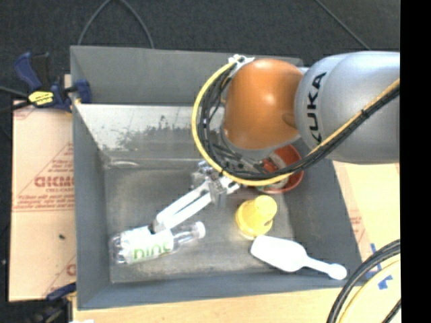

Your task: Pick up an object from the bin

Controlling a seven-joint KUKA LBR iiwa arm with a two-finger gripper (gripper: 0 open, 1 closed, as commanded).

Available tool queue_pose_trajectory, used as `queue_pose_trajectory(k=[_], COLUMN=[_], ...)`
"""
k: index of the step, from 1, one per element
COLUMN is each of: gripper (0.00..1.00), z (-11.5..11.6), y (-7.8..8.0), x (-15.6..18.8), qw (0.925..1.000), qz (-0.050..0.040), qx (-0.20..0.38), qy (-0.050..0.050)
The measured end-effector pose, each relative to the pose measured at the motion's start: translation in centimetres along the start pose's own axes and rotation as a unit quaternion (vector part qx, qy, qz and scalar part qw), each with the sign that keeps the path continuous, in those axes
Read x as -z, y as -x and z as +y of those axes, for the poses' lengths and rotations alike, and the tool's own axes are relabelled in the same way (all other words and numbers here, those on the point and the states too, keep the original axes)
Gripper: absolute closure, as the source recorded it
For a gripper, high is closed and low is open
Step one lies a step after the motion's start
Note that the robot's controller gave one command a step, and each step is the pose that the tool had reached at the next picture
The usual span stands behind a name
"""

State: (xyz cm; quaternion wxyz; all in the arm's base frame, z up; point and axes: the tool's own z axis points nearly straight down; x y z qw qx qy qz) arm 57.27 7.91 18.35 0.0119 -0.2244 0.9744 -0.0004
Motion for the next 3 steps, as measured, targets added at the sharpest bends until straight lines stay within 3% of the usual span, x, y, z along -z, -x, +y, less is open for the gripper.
queue_pose_trajectory(k=[1,2,3], gripper=[1.00,1.00,1.00], z=[-0.5,0.0,-1.4], y=[-3.5,1.0,-3.3], x=[-9.3,0.1,6.8], qw=[0.9999,0.9999,0.9999], qz=[0.0073,-0.0137,0.0073], qx=[-0.014,-0.004,0.007], qy=[0.003,-0.004,0.001])
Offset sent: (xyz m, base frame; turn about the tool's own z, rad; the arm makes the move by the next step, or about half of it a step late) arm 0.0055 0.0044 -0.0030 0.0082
